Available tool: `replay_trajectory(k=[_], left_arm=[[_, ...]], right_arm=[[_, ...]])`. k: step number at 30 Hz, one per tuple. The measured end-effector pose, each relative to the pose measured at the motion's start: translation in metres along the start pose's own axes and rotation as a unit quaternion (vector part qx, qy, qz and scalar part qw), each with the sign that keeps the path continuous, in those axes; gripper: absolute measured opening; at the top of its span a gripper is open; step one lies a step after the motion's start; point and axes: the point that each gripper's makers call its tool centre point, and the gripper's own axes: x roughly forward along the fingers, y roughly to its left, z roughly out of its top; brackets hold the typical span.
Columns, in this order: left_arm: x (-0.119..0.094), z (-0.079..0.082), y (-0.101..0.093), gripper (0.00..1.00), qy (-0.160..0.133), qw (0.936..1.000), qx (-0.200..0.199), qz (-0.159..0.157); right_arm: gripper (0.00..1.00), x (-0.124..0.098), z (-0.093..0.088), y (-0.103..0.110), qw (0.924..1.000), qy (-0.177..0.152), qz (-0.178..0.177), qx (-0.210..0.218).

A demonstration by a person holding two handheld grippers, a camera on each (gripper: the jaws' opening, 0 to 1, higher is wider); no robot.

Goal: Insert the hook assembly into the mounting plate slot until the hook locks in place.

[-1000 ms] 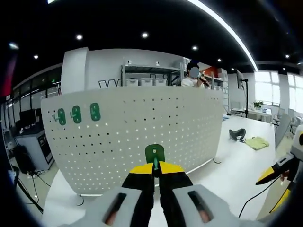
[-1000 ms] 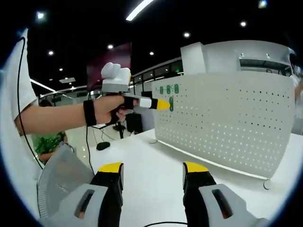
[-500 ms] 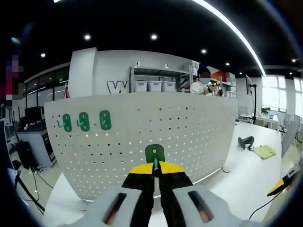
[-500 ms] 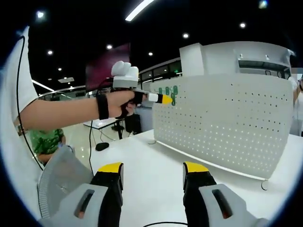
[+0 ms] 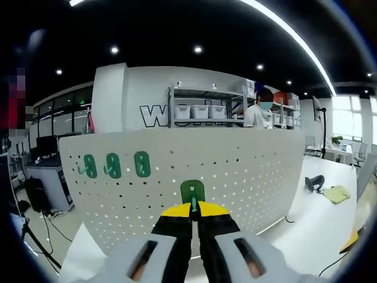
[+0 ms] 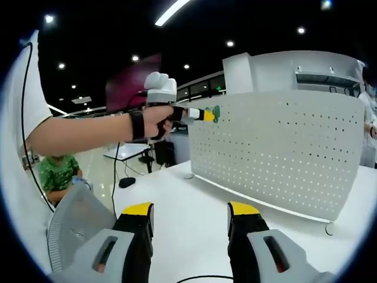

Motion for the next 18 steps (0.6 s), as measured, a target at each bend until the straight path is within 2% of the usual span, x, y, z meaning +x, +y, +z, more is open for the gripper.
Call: replay_trajectory(k=[10,12,14,18], left_arm=[[0.021,0.013,0.008,0.02,-0.008,0.9999,0.008,0.007],[0.025,0.013,0.009,0.02,-0.001,0.9994,0.033,0.013],[0.028,0.017,0.008,0.02,-0.010,0.9995,0.027,0.009],[0.036,0.019,0.010,0.02,-0.006,0.9995,0.029,0.011]], right_arm=[[0.51,-0.003,-0.001,-0.007,0.9999,-0.004,-0.009,0.008],[0.51,-0.003,-0.002,-0.008,0.9999,-0.004,-0.011,0.011],[0.51,-0.004,-0.004,-0.009,0.9999,-0.001,-0.012,0.010],[0.51,-0.004,-0.005,-0.011,0.9998,0.002,-0.014,0.012]])
